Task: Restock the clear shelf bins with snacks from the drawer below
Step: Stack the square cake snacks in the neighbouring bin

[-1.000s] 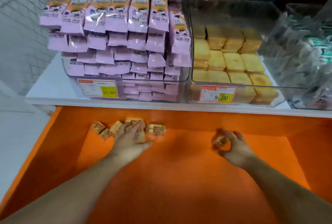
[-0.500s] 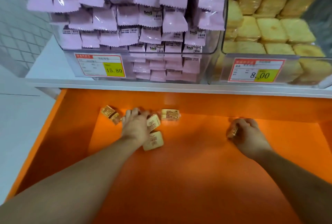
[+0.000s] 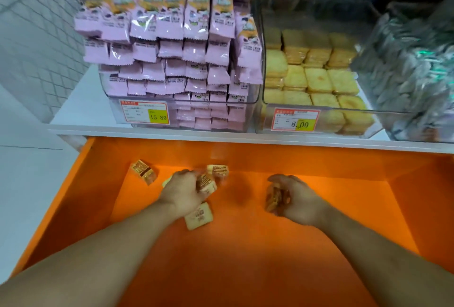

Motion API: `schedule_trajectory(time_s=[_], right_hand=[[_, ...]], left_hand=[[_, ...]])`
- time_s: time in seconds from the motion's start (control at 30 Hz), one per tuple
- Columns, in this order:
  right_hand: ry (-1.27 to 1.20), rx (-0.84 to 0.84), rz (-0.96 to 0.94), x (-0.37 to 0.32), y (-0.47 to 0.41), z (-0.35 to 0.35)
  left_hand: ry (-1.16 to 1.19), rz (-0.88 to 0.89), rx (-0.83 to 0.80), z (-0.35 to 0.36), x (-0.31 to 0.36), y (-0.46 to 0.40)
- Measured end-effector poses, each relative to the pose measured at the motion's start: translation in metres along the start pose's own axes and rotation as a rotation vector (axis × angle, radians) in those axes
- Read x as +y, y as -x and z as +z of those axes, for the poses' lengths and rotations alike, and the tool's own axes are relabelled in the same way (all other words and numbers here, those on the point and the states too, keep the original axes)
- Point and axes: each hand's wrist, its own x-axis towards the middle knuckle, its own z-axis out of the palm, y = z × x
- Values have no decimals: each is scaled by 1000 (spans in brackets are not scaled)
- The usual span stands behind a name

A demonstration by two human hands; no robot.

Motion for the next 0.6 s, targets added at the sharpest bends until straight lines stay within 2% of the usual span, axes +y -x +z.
schedule_trajectory(time_s=[0.07, 0.23, 0.37, 0.5, 0.6], right_hand=[[-91, -64, 0, -30, 8, -20], [-327, -41, -30, -95, 58, -76], [-450, -14, -108, -133, 125, -124], [-544, 72, -176, -148, 184, -157], [-652, 145, -229, -153, 209, -164]], left_hand=[[106, -37, -59, -19, 17, 14], [375, -61, -152, -59, 67, 62], [674, -51, -142, -91, 110, 109], [944, -24, -189, -121, 138, 154], [1063, 19, -160, -137, 147, 177]])
